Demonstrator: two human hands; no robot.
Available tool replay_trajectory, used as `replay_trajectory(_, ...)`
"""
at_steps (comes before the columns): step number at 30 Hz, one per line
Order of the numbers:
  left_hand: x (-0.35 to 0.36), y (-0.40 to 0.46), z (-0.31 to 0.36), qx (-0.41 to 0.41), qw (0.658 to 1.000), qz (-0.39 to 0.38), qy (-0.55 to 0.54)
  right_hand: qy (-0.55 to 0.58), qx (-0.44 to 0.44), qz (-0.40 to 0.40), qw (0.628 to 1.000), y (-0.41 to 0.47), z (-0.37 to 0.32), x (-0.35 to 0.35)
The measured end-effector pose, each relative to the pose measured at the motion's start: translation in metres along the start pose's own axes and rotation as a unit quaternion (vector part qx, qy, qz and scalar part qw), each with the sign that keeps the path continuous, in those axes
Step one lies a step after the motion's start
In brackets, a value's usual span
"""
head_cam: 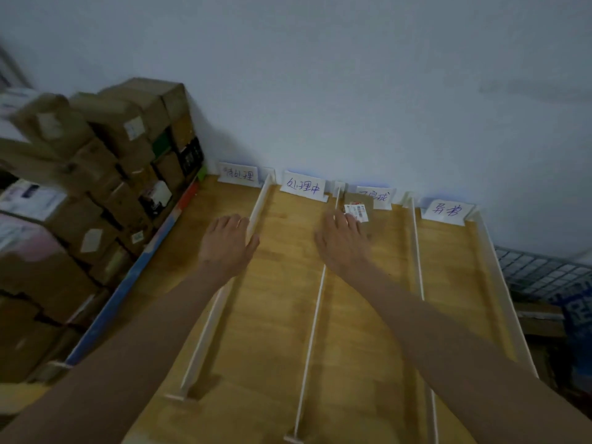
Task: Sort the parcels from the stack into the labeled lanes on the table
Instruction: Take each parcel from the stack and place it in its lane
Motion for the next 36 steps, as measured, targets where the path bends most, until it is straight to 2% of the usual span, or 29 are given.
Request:
replay_trajectory(12,-0.049,-0.159,-0.199,-0.089,0.995,0.035,0.011,0.047,-0.081,0.021,0.995,-0.066,-0.225,-0.021)
replay_trajectory(19,-0.089,-0.193,-0.293,-0.129,0.989,0.075,0.007,0.058,-0.118,0.036,0.991,-0.058,-0.322,-0.037)
replay_trajectory(27,-0.127,-0.135,-0.372,-0.148,0.985,0.09,0.024,0.109,-0.126,0.054,0.985,0.017,-0.389,-0.065)
replay_trajectory(32,-0.162,-0.055,-0.408,-0.146,0.981,0.126,0.015,0.164,-0.084,0.071,0.98,0.096,-0.403,-0.088)
replay_trajectory(36,-0.183,0.016,-0.434,-0.151,0.981,0.119,-0.037,0.246,-0.034,0.071,0.966,0.16,-0.409,-0.095)
Point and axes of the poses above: each hand's wrist, its own y-axis towards the middle knuckle, its own x-axis out of the palm, z = x × y, the point moved 5 cm from there along y, towards the middle knuckle, and after that the axes turned 12 degrees about -x, right-handed, at the moved point
